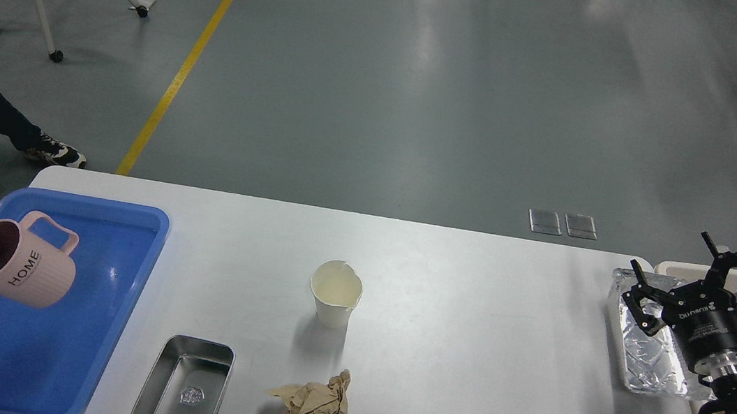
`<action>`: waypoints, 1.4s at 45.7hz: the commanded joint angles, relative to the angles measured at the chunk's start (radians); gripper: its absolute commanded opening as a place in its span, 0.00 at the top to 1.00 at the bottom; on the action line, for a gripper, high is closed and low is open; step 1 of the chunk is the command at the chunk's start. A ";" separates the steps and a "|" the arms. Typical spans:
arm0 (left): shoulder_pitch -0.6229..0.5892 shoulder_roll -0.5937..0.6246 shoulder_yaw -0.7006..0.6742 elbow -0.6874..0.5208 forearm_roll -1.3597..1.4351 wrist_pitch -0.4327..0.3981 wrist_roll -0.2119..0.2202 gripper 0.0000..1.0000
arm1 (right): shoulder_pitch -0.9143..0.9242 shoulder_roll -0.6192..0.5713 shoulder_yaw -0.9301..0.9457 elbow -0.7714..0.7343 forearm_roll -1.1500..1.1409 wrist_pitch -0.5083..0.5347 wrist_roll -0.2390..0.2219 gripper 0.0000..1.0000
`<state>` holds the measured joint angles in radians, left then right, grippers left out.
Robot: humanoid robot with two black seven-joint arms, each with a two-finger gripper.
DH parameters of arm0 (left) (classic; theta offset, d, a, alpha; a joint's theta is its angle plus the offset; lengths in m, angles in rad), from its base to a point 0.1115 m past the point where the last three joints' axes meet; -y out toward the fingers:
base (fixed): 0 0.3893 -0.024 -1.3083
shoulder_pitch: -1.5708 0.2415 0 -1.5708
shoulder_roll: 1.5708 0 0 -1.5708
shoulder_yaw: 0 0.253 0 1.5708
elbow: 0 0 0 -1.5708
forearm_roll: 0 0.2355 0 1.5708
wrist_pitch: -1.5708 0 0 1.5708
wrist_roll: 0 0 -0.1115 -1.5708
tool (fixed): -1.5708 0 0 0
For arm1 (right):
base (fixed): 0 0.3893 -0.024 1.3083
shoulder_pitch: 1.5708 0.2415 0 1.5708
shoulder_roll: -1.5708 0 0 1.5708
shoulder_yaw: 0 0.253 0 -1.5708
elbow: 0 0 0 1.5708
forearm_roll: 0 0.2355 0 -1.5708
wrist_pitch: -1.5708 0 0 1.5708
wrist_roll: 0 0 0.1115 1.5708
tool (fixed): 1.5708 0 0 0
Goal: Tidy desktop
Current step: 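Lift the pink mug with the left gripper and carry it onto the blue tray, then lower the pink mug onto the blue tray and release it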
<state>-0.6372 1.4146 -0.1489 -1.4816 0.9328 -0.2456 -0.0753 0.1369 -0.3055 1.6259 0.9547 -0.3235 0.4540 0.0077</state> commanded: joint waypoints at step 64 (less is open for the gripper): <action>0.249 -0.169 0.006 0.099 0.029 0.190 0.045 0.52 | 0.003 0.013 -0.021 0.001 -0.005 0.000 0.000 0.00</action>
<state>-0.3854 1.2473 -0.1422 -1.3814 0.9618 -0.0553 -0.0308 0.1396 -0.2924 1.6053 0.9555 -0.3283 0.4546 0.0077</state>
